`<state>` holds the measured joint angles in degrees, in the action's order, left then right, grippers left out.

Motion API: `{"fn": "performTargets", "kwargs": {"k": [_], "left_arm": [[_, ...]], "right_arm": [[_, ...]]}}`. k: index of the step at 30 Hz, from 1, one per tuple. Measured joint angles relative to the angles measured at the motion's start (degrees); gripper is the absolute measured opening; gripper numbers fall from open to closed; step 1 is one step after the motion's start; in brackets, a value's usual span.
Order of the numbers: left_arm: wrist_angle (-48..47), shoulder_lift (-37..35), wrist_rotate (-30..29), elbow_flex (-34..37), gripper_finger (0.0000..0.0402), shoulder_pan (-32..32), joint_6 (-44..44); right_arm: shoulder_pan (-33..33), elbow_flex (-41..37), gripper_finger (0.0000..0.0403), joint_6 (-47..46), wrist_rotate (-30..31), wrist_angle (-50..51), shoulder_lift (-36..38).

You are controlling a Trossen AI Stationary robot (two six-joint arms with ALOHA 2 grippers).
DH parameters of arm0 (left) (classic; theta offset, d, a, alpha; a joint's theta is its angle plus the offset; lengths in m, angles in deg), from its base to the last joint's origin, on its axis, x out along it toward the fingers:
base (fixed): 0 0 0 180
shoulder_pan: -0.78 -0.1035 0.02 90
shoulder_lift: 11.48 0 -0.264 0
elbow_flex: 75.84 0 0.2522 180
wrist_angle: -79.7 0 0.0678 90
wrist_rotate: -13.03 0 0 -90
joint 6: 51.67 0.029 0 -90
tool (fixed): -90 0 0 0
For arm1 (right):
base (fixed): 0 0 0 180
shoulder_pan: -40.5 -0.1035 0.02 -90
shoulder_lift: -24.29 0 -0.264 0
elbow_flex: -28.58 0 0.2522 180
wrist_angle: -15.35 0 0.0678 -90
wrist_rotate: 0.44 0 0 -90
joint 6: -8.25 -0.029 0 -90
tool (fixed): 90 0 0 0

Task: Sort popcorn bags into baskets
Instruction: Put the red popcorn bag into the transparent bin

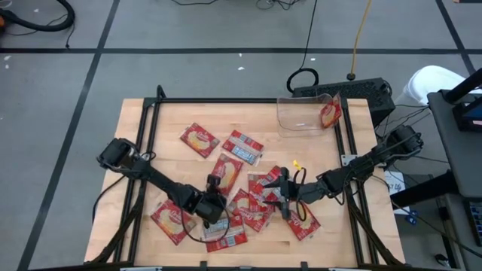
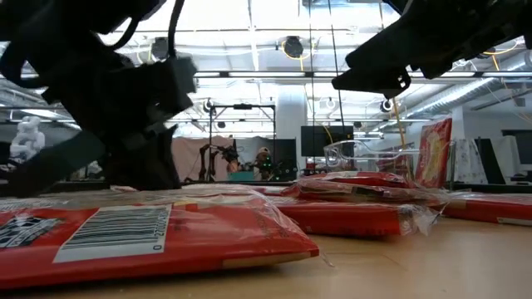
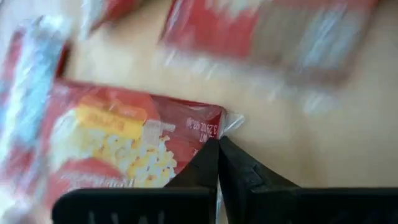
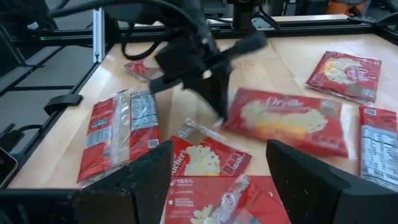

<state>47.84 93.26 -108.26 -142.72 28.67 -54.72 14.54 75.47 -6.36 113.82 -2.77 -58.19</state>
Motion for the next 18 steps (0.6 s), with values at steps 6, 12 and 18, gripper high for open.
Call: {"fn": "performTargets", "kwargs": {"k": [6, 12, 18], "left_arm": [[-0.50, -4.97, -3.12, -0.24, 0.0003, 0.62, 1.88], [1.53, -7.94, -5.60, -0.32, 0.0002, 1.58, 6.75], [5.55, -9.24, -6.78, -0.34, 0.0002, 1.84, 11.56]], "right_arm": [[0.37, -1.72, 0.0251, -6.79, 4.57, -0.47, 0.00], [0.39, -2.32, 0.0251, -12.40, 7.50, -1.24, -0.02], [0.39, -1.62, 0.0251, -7.52, 7.20, -3.44, -3.73]]}}
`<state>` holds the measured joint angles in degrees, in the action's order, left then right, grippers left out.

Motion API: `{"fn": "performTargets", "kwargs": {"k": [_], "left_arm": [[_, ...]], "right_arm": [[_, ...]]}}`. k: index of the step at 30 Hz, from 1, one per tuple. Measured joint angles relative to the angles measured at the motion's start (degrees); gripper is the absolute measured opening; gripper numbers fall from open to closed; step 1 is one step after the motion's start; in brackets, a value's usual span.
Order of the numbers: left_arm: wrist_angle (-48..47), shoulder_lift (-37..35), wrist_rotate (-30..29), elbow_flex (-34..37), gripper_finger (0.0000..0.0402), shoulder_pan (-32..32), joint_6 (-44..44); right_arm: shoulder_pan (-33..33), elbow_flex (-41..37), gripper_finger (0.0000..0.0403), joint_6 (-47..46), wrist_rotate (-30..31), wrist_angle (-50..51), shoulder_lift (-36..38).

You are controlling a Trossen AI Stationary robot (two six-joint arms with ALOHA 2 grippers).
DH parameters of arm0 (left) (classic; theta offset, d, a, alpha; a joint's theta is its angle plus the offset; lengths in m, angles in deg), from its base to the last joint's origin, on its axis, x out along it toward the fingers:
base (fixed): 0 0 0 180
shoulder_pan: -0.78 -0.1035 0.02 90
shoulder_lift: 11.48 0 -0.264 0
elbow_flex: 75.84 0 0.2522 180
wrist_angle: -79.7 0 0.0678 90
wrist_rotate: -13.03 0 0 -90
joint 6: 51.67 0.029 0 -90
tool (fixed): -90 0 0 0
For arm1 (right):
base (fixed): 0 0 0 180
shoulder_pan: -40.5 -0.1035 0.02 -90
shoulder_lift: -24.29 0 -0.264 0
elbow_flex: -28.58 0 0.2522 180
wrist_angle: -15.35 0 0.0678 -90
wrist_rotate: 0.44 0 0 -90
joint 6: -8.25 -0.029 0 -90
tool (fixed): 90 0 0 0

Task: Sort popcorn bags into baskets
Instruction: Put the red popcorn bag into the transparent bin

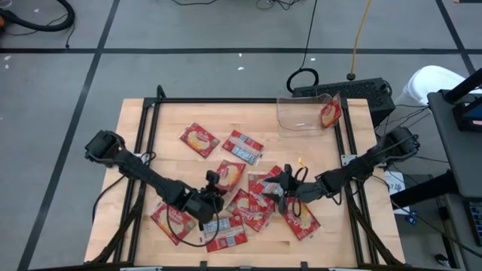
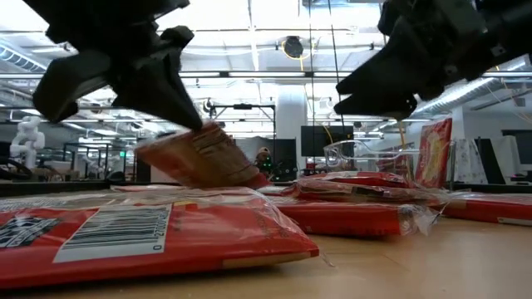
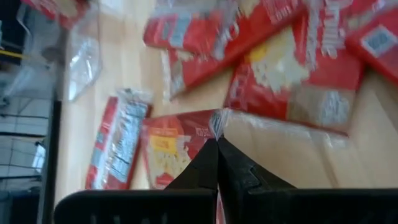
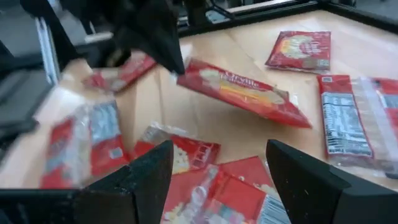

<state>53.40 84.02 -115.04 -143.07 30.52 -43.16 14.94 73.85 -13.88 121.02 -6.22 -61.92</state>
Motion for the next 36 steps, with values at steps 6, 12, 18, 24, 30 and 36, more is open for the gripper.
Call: {"fn": "performTargets", "kwargs": {"k": [6, 12, 18, 24, 30, 36], "left_arm": [[2.80, 0.01, 0.01, -0.05, 0.0001, 0.00, 2.16], [3.23, 0.01, 0.01, -0.07, 0.0001, -0.04, 1.90], [3.51, 0.01, 0.01, -0.09, 0.0001, -0.04, 0.58], [4.10, 0.01, 0.01, -0.11, 0.0000, 0.07, 0.03], [7.12, 0.01, -0.05, -0.11, 0.0004, 0.45, -1.86], [8.28, -0.10, -0.98, -0.20, 0.0036, 0.57, -15.49]], "right_arm": [[-0.02, 5.69, 0.0251, 14.73, -0.10, 0.06, -7.66], [2.32, 14.88, 0.0251, 30.57, -0.04, 0.08, -16.42], [6.15, 22.32, 0.0251, 36.10, -0.03, 4.01, -23.10], [8.89, 24.12, 0.0210, 39.80, -3.31, 3.68, -27.28], [9.92, 24.27, 0.0089, 41.31, -3.03, 3.43, -27.64], [9.36, 24.24, 0.0009, 46.07, -1.49, 3.93, -26.42]]}}
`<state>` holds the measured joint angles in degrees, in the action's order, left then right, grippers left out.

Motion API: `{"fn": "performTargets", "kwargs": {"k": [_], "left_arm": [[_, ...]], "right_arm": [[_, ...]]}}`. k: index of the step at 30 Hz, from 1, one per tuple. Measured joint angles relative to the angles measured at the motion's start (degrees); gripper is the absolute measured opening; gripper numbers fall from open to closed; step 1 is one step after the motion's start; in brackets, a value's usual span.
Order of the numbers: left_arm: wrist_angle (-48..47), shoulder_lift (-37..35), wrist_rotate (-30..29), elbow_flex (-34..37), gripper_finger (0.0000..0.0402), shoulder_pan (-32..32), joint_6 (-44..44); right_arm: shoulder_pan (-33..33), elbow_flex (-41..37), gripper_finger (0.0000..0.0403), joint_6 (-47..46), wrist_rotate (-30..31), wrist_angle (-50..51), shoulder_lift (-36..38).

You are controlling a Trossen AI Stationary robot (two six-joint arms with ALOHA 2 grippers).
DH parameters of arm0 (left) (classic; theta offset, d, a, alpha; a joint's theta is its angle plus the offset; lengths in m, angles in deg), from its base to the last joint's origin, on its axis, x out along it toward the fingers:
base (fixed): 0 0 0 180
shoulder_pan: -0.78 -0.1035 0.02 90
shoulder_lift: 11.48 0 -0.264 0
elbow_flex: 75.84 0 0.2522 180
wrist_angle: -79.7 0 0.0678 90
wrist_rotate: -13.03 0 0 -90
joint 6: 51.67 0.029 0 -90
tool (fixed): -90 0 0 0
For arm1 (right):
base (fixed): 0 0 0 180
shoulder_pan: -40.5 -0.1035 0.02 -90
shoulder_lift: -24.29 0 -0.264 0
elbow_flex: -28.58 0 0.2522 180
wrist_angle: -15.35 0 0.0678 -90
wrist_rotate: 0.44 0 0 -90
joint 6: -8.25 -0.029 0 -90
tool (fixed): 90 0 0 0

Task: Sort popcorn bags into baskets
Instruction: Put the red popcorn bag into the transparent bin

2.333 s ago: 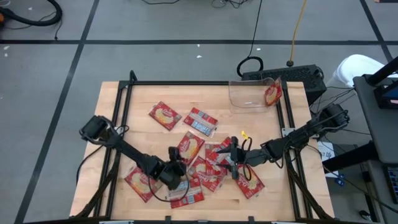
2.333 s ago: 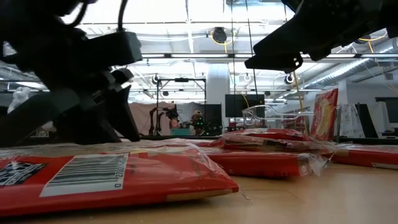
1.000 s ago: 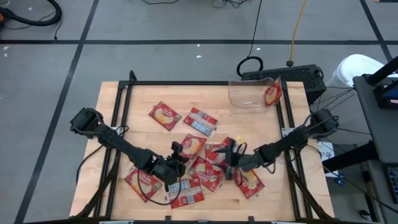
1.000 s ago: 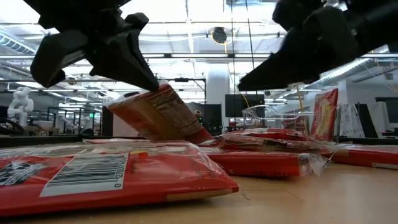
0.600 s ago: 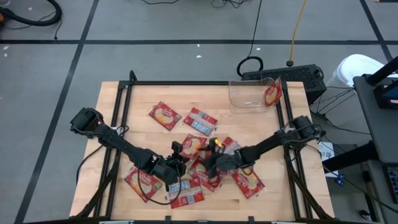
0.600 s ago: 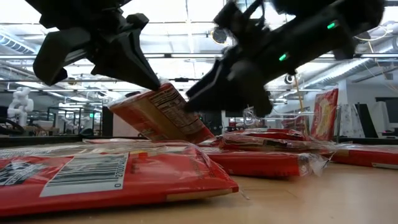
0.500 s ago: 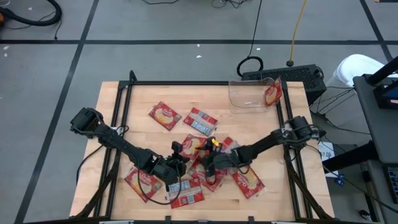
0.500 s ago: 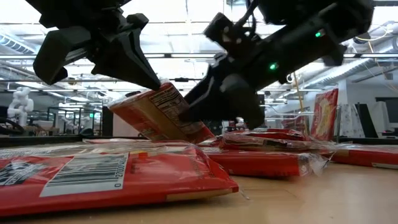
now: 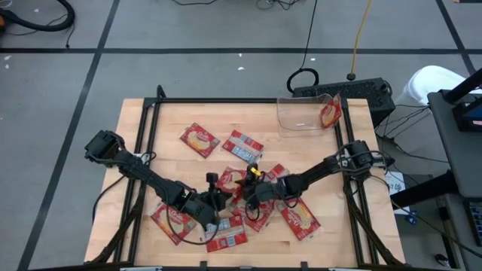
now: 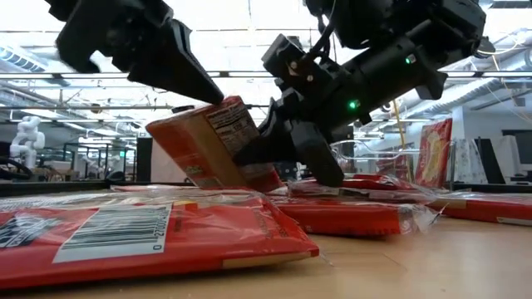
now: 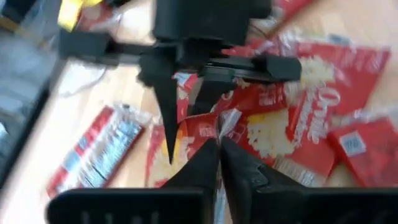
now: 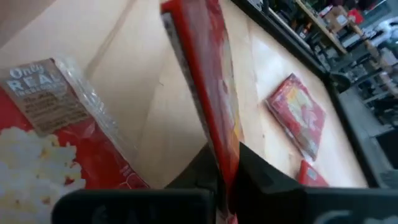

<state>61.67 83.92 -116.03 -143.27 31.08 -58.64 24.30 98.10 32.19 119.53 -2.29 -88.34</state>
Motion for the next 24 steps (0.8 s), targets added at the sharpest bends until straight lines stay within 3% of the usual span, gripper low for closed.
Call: {"fn": "performTargets", "kwargs": {"k": [5, 12, 17, 21, 24], "left_arm": [[-0.43, -0.98, -5.50, -0.07, 0.0112, 1.41, -10.68], [-7.68, -4.53, -6.23, 0.04, 0.0225, 2.69, -26.46], [-15.52, -10.36, -7.30, 0.02, 0.0235, 2.58, -41.56], [-18.12, -15.88, -8.80, 0.02, 0.0216, 2.46, -47.44], [-17.71, -19.40, -9.06, 0.00, 0.0196, 1.98, -46.11]], "right_arm": [[-0.12, -0.29, 0.0024, 3.60, 6.89, 1.21, 1.17], [-2.33, -0.30, 0.0008, 14.16, 20.35, 0.73, 3.39], [-5.30, -0.29, 0.0009, 26.45, 29.19, -2.32, 4.89], [-8.21, -0.29, 0.0010, 37.92, 31.84, -7.09, 5.34], [-10.52, -0.29, 0.0010, 49.58, 32.15, -11.18, 5.28]]}}
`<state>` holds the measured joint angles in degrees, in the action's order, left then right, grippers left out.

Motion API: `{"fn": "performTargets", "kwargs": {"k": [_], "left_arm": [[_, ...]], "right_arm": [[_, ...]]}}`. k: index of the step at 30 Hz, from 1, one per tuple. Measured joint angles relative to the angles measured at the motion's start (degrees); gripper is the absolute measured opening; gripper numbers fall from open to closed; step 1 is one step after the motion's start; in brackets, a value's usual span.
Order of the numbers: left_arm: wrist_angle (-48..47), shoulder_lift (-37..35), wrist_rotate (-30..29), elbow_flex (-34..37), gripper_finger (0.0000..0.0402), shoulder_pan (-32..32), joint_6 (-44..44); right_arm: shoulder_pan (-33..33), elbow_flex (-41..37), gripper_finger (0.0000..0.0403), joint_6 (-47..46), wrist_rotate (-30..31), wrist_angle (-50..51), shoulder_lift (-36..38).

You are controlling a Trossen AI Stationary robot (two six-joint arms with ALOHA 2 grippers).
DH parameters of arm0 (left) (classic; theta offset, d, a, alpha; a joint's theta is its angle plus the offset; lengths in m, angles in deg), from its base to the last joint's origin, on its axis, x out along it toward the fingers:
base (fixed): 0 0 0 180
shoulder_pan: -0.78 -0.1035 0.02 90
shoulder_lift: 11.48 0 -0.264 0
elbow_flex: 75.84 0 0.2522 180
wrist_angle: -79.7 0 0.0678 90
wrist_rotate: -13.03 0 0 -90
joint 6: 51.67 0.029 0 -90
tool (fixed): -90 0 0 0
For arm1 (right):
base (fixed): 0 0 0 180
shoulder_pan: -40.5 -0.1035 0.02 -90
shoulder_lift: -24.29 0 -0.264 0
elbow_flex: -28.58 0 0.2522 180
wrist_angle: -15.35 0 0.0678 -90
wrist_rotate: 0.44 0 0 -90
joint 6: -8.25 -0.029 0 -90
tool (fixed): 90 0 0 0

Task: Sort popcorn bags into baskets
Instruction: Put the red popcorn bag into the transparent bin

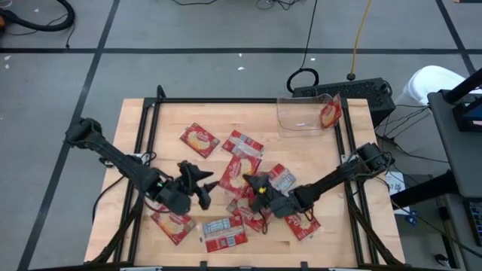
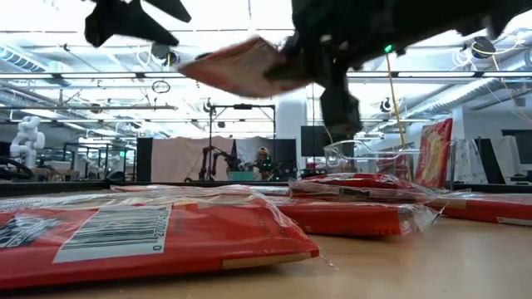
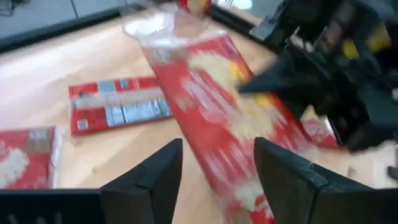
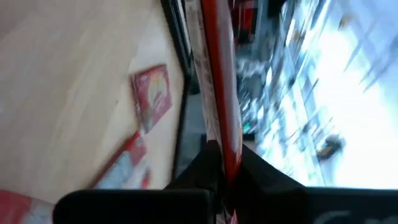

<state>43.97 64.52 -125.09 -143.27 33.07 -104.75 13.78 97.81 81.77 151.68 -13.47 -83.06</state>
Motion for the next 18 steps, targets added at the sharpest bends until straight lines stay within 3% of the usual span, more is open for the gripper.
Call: {"fn": "performTargets", "kwargs": {"k": [5, 10, 14, 18], "left_arm": [[3.69, -4.07, 2.80, 0.00, 0.0168, -0.28, 5.87], [12.97, -4.60, 10.76, 0.00, 0.0166, -1.32, 12.53], [16.51, -4.47, 11.74, 0.00, 0.0194, -2.16, 15.78], [18.00, -4.46, 13.57, 0.00, 0.0233, -2.90, 16.65]], "right_arm": [[-2.75, 0.00, 0.0008, 17.47, 2.35, -10.06, 0.04], [-4.85, 0.02, 0.0009, 35.20, -1.83, -19.69, 0.04], [-5.66, 0.02, 0.0009, 49.24, -4.45, -25.14, 0.00], [-5.70, 0.04, 0.0009, 55.14, -5.38, -27.94, 0.01]]}}
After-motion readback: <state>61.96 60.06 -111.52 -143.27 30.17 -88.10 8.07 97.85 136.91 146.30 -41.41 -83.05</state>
